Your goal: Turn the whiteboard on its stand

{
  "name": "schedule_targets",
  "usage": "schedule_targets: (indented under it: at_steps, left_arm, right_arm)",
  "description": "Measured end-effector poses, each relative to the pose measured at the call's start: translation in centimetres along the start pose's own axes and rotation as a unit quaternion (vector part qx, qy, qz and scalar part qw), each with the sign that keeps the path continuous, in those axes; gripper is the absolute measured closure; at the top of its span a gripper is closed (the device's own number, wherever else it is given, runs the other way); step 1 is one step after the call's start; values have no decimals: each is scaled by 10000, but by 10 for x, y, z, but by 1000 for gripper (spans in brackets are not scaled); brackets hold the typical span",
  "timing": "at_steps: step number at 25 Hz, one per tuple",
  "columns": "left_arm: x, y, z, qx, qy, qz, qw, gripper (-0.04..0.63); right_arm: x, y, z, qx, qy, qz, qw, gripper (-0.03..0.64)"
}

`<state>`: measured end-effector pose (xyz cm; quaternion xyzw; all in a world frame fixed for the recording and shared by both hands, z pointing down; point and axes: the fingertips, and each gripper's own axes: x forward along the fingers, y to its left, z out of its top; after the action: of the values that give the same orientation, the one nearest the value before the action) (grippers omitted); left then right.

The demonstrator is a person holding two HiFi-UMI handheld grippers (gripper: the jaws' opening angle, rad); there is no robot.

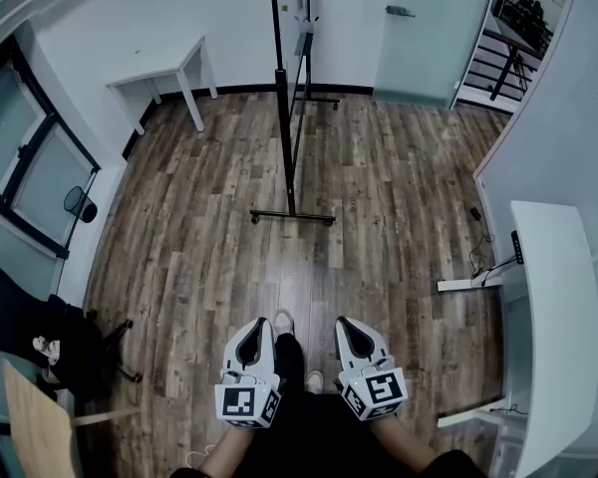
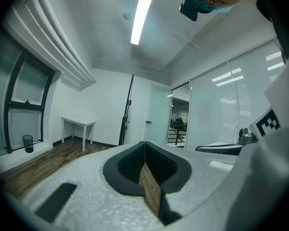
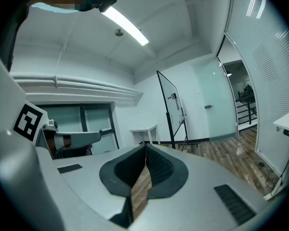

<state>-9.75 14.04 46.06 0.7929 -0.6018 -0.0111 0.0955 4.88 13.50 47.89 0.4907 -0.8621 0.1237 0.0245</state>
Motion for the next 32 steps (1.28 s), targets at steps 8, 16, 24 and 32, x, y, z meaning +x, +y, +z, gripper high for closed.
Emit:
schedule_targets:
  at_steps: [8, 16, 24, 32]
  left_arm:
    - [67, 26, 9, -21, -29, -97, 9999, 578]
    - [153, 70, 22, -39, -16, -211, 9998, 578]
    - [246, 123, 52, 78, 23, -439, 9990, 578]
    - [315, 172, 66, 207, 40, -662, 9976, 578]
  right_arm:
    - [63, -22, 15, -4, 24, -56, 10000, 604]
    - [148, -47, 34, -36, 5, -123, 9999, 604]
    - [242, -73, 67, 21, -32, -448, 9990, 604]
    - [314, -89, 83, 40, -143, -785, 9968, 604]
